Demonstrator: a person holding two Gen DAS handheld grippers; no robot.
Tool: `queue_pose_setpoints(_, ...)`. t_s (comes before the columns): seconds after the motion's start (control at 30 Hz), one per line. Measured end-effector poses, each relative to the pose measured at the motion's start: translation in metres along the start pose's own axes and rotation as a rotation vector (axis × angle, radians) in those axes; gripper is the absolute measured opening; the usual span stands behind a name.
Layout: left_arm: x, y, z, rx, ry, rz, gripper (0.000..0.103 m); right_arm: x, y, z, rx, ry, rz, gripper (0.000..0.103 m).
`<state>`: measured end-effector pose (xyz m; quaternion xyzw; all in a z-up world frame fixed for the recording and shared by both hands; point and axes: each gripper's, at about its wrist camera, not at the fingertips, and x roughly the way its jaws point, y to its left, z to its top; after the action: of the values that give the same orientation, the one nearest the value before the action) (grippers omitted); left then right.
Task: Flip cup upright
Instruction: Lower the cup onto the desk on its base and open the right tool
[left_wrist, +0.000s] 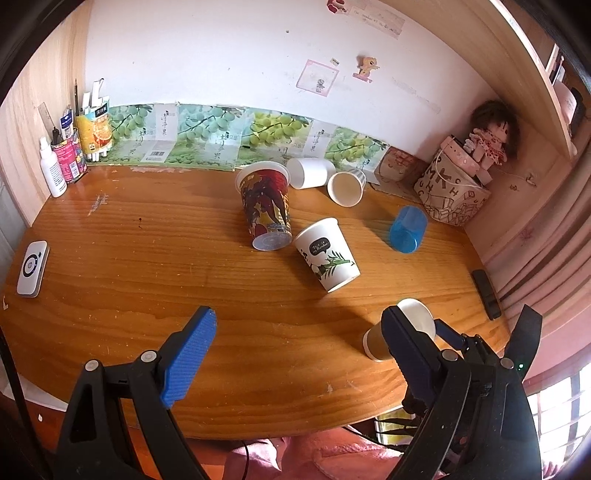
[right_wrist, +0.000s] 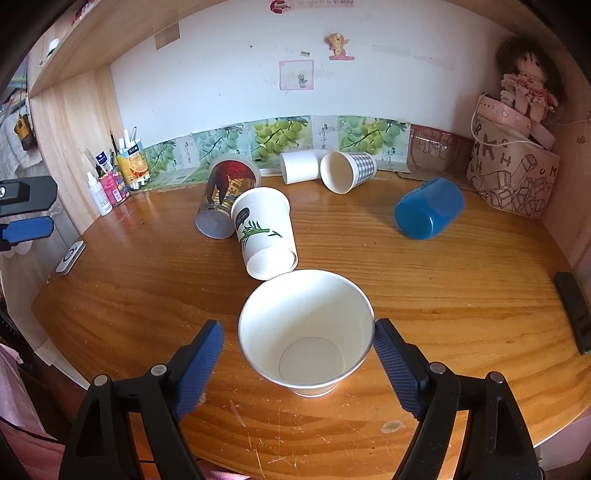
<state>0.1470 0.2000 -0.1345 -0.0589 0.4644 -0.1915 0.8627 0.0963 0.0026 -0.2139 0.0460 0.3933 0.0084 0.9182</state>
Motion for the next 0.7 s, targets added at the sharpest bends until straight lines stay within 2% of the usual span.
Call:
queue_pose_setpoints(0.13, -0.002, -0.009, 0.000, 0.054, 0.009, -0.032, 0.093, -0.012, -0.002, -0.004, 0.035, -0.029, -0.034, 0.084)
queue_pose_setpoints(0.47, -0.021, -0.037, 0.007, 0.163, -0.065, -0.073, 0.094, -0.057, -0.013, 0.005, 0.110, -0.104, -0.072, 0.084)
queue_pose_setpoints(0.53, -0.027, -0.044, 0.007, 0.179, -0.089, -0.073, 0.094, -0.069, -0.013, 0.009, 0.076, -0.125, -0.111, 0.097)
queue_pose_setpoints(0.57, -0.030, -0.048, 0.007, 0.185, -0.098, -0.071, 0.094, -0.075, -0.015, 0.012, 0.071, -0.123, -0.104, 0.102)
queue_pose_setpoints(0.7, -0.040, -0.062, 0.008, 0.204, -0.136, -0.054, 0.094, -0.096, -0.024, 0.017, 0.081, -0.118, -0.071, 0.103)
